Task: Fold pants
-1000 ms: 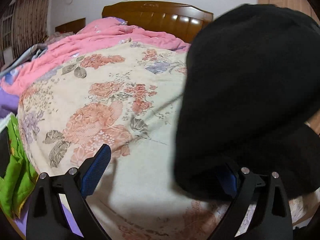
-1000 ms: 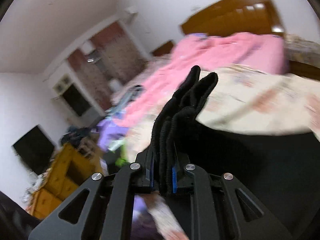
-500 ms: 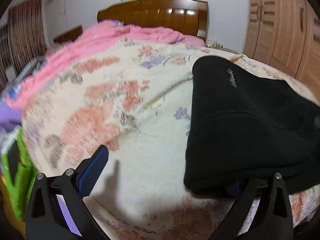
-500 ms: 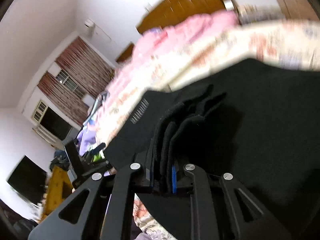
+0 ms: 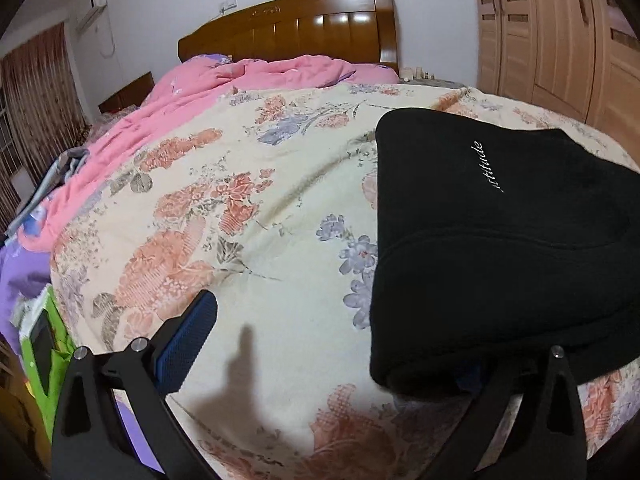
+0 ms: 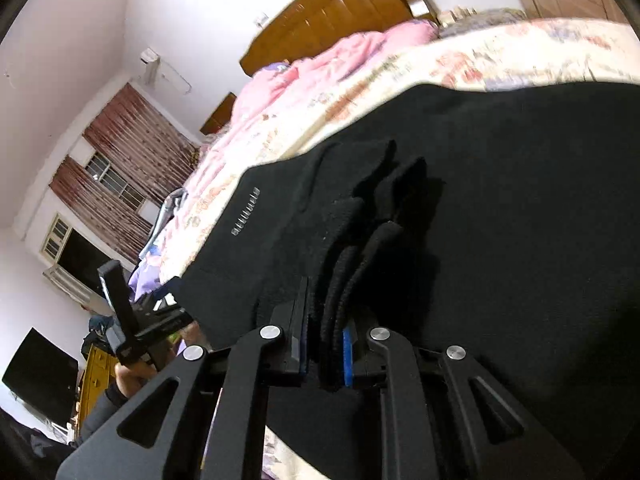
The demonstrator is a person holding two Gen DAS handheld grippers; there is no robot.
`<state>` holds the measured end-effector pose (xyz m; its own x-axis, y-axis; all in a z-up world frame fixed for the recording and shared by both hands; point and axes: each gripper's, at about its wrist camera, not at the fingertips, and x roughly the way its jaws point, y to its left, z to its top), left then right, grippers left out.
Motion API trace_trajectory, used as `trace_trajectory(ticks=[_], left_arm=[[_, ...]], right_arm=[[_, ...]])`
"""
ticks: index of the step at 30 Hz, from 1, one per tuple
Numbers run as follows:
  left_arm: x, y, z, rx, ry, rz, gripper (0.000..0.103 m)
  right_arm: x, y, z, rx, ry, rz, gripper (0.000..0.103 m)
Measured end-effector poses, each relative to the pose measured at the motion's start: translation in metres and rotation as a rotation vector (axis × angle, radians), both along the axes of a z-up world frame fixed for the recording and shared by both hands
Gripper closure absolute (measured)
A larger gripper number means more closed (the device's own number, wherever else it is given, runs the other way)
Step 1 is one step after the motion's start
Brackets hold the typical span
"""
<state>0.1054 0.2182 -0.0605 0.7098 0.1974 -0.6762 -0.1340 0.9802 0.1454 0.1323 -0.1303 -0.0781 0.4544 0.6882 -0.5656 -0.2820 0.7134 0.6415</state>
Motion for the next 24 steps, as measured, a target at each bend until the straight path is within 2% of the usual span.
trace_trajectory(ticks=[3,5,8,10,12,13,15,17,19,22,24], left_arm=[[0.0,0.002,-0.001,-0.021,0.005,0.014,0.001],[-0.001,0.009,0.0,-0.089,-0.001,0.032,0.002],[-0.009,0.01,0.011,-0.102,-0.068,0.059,0.007],[-0.01,0.017,0.015,-0.161,-0.092,0.076,0.007],[-0.01,0.031,0.011,-0.266,-0.091,0.101,0.007],[-0.01,0.035,0.005,-0.293,-0.079,0.108,0.007],[-0.01,0.033,-0.007,-0.272,-0.047,0.109,0.006],[-0.014,0.038,-0.01,-0.317,-0.075,0.109,0.005],[-0.012,0.036,-0.01,-0.306,-0.066,0.105,0.004],[-0.014,0.034,-0.008,-0.27,-0.04,0.072,0.003],[-0.023,0.03,-0.001,-0.205,-0.026,0.037,0.003]], right_arm=[[0.0,-0.006,0.003,0.035,0.019,-0.007,0.088],[-0.002,-0.001,0.021,0.016,-0.036,0.013,0.088],[0.001,0.006,0.03,0.039,-0.06,0.043,0.088],[0.0,0.007,0.023,0.033,-0.065,0.054,0.088],[0.004,0.008,0.001,0.011,-0.01,0.055,0.088],[0.005,0.002,-0.01,0.049,0.032,0.044,0.088],[0.005,0.0,-0.005,0.069,0.042,0.049,0.089],[0.004,0.002,0.002,0.048,0.03,0.053,0.088],[0.004,0.003,0.002,0.059,0.054,0.054,0.083],[0.004,-0.005,0.004,0.037,0.108,0.065,0.07],[-0.003,-0.018,0.024,-0.037,0.051,0.022,0.053]])
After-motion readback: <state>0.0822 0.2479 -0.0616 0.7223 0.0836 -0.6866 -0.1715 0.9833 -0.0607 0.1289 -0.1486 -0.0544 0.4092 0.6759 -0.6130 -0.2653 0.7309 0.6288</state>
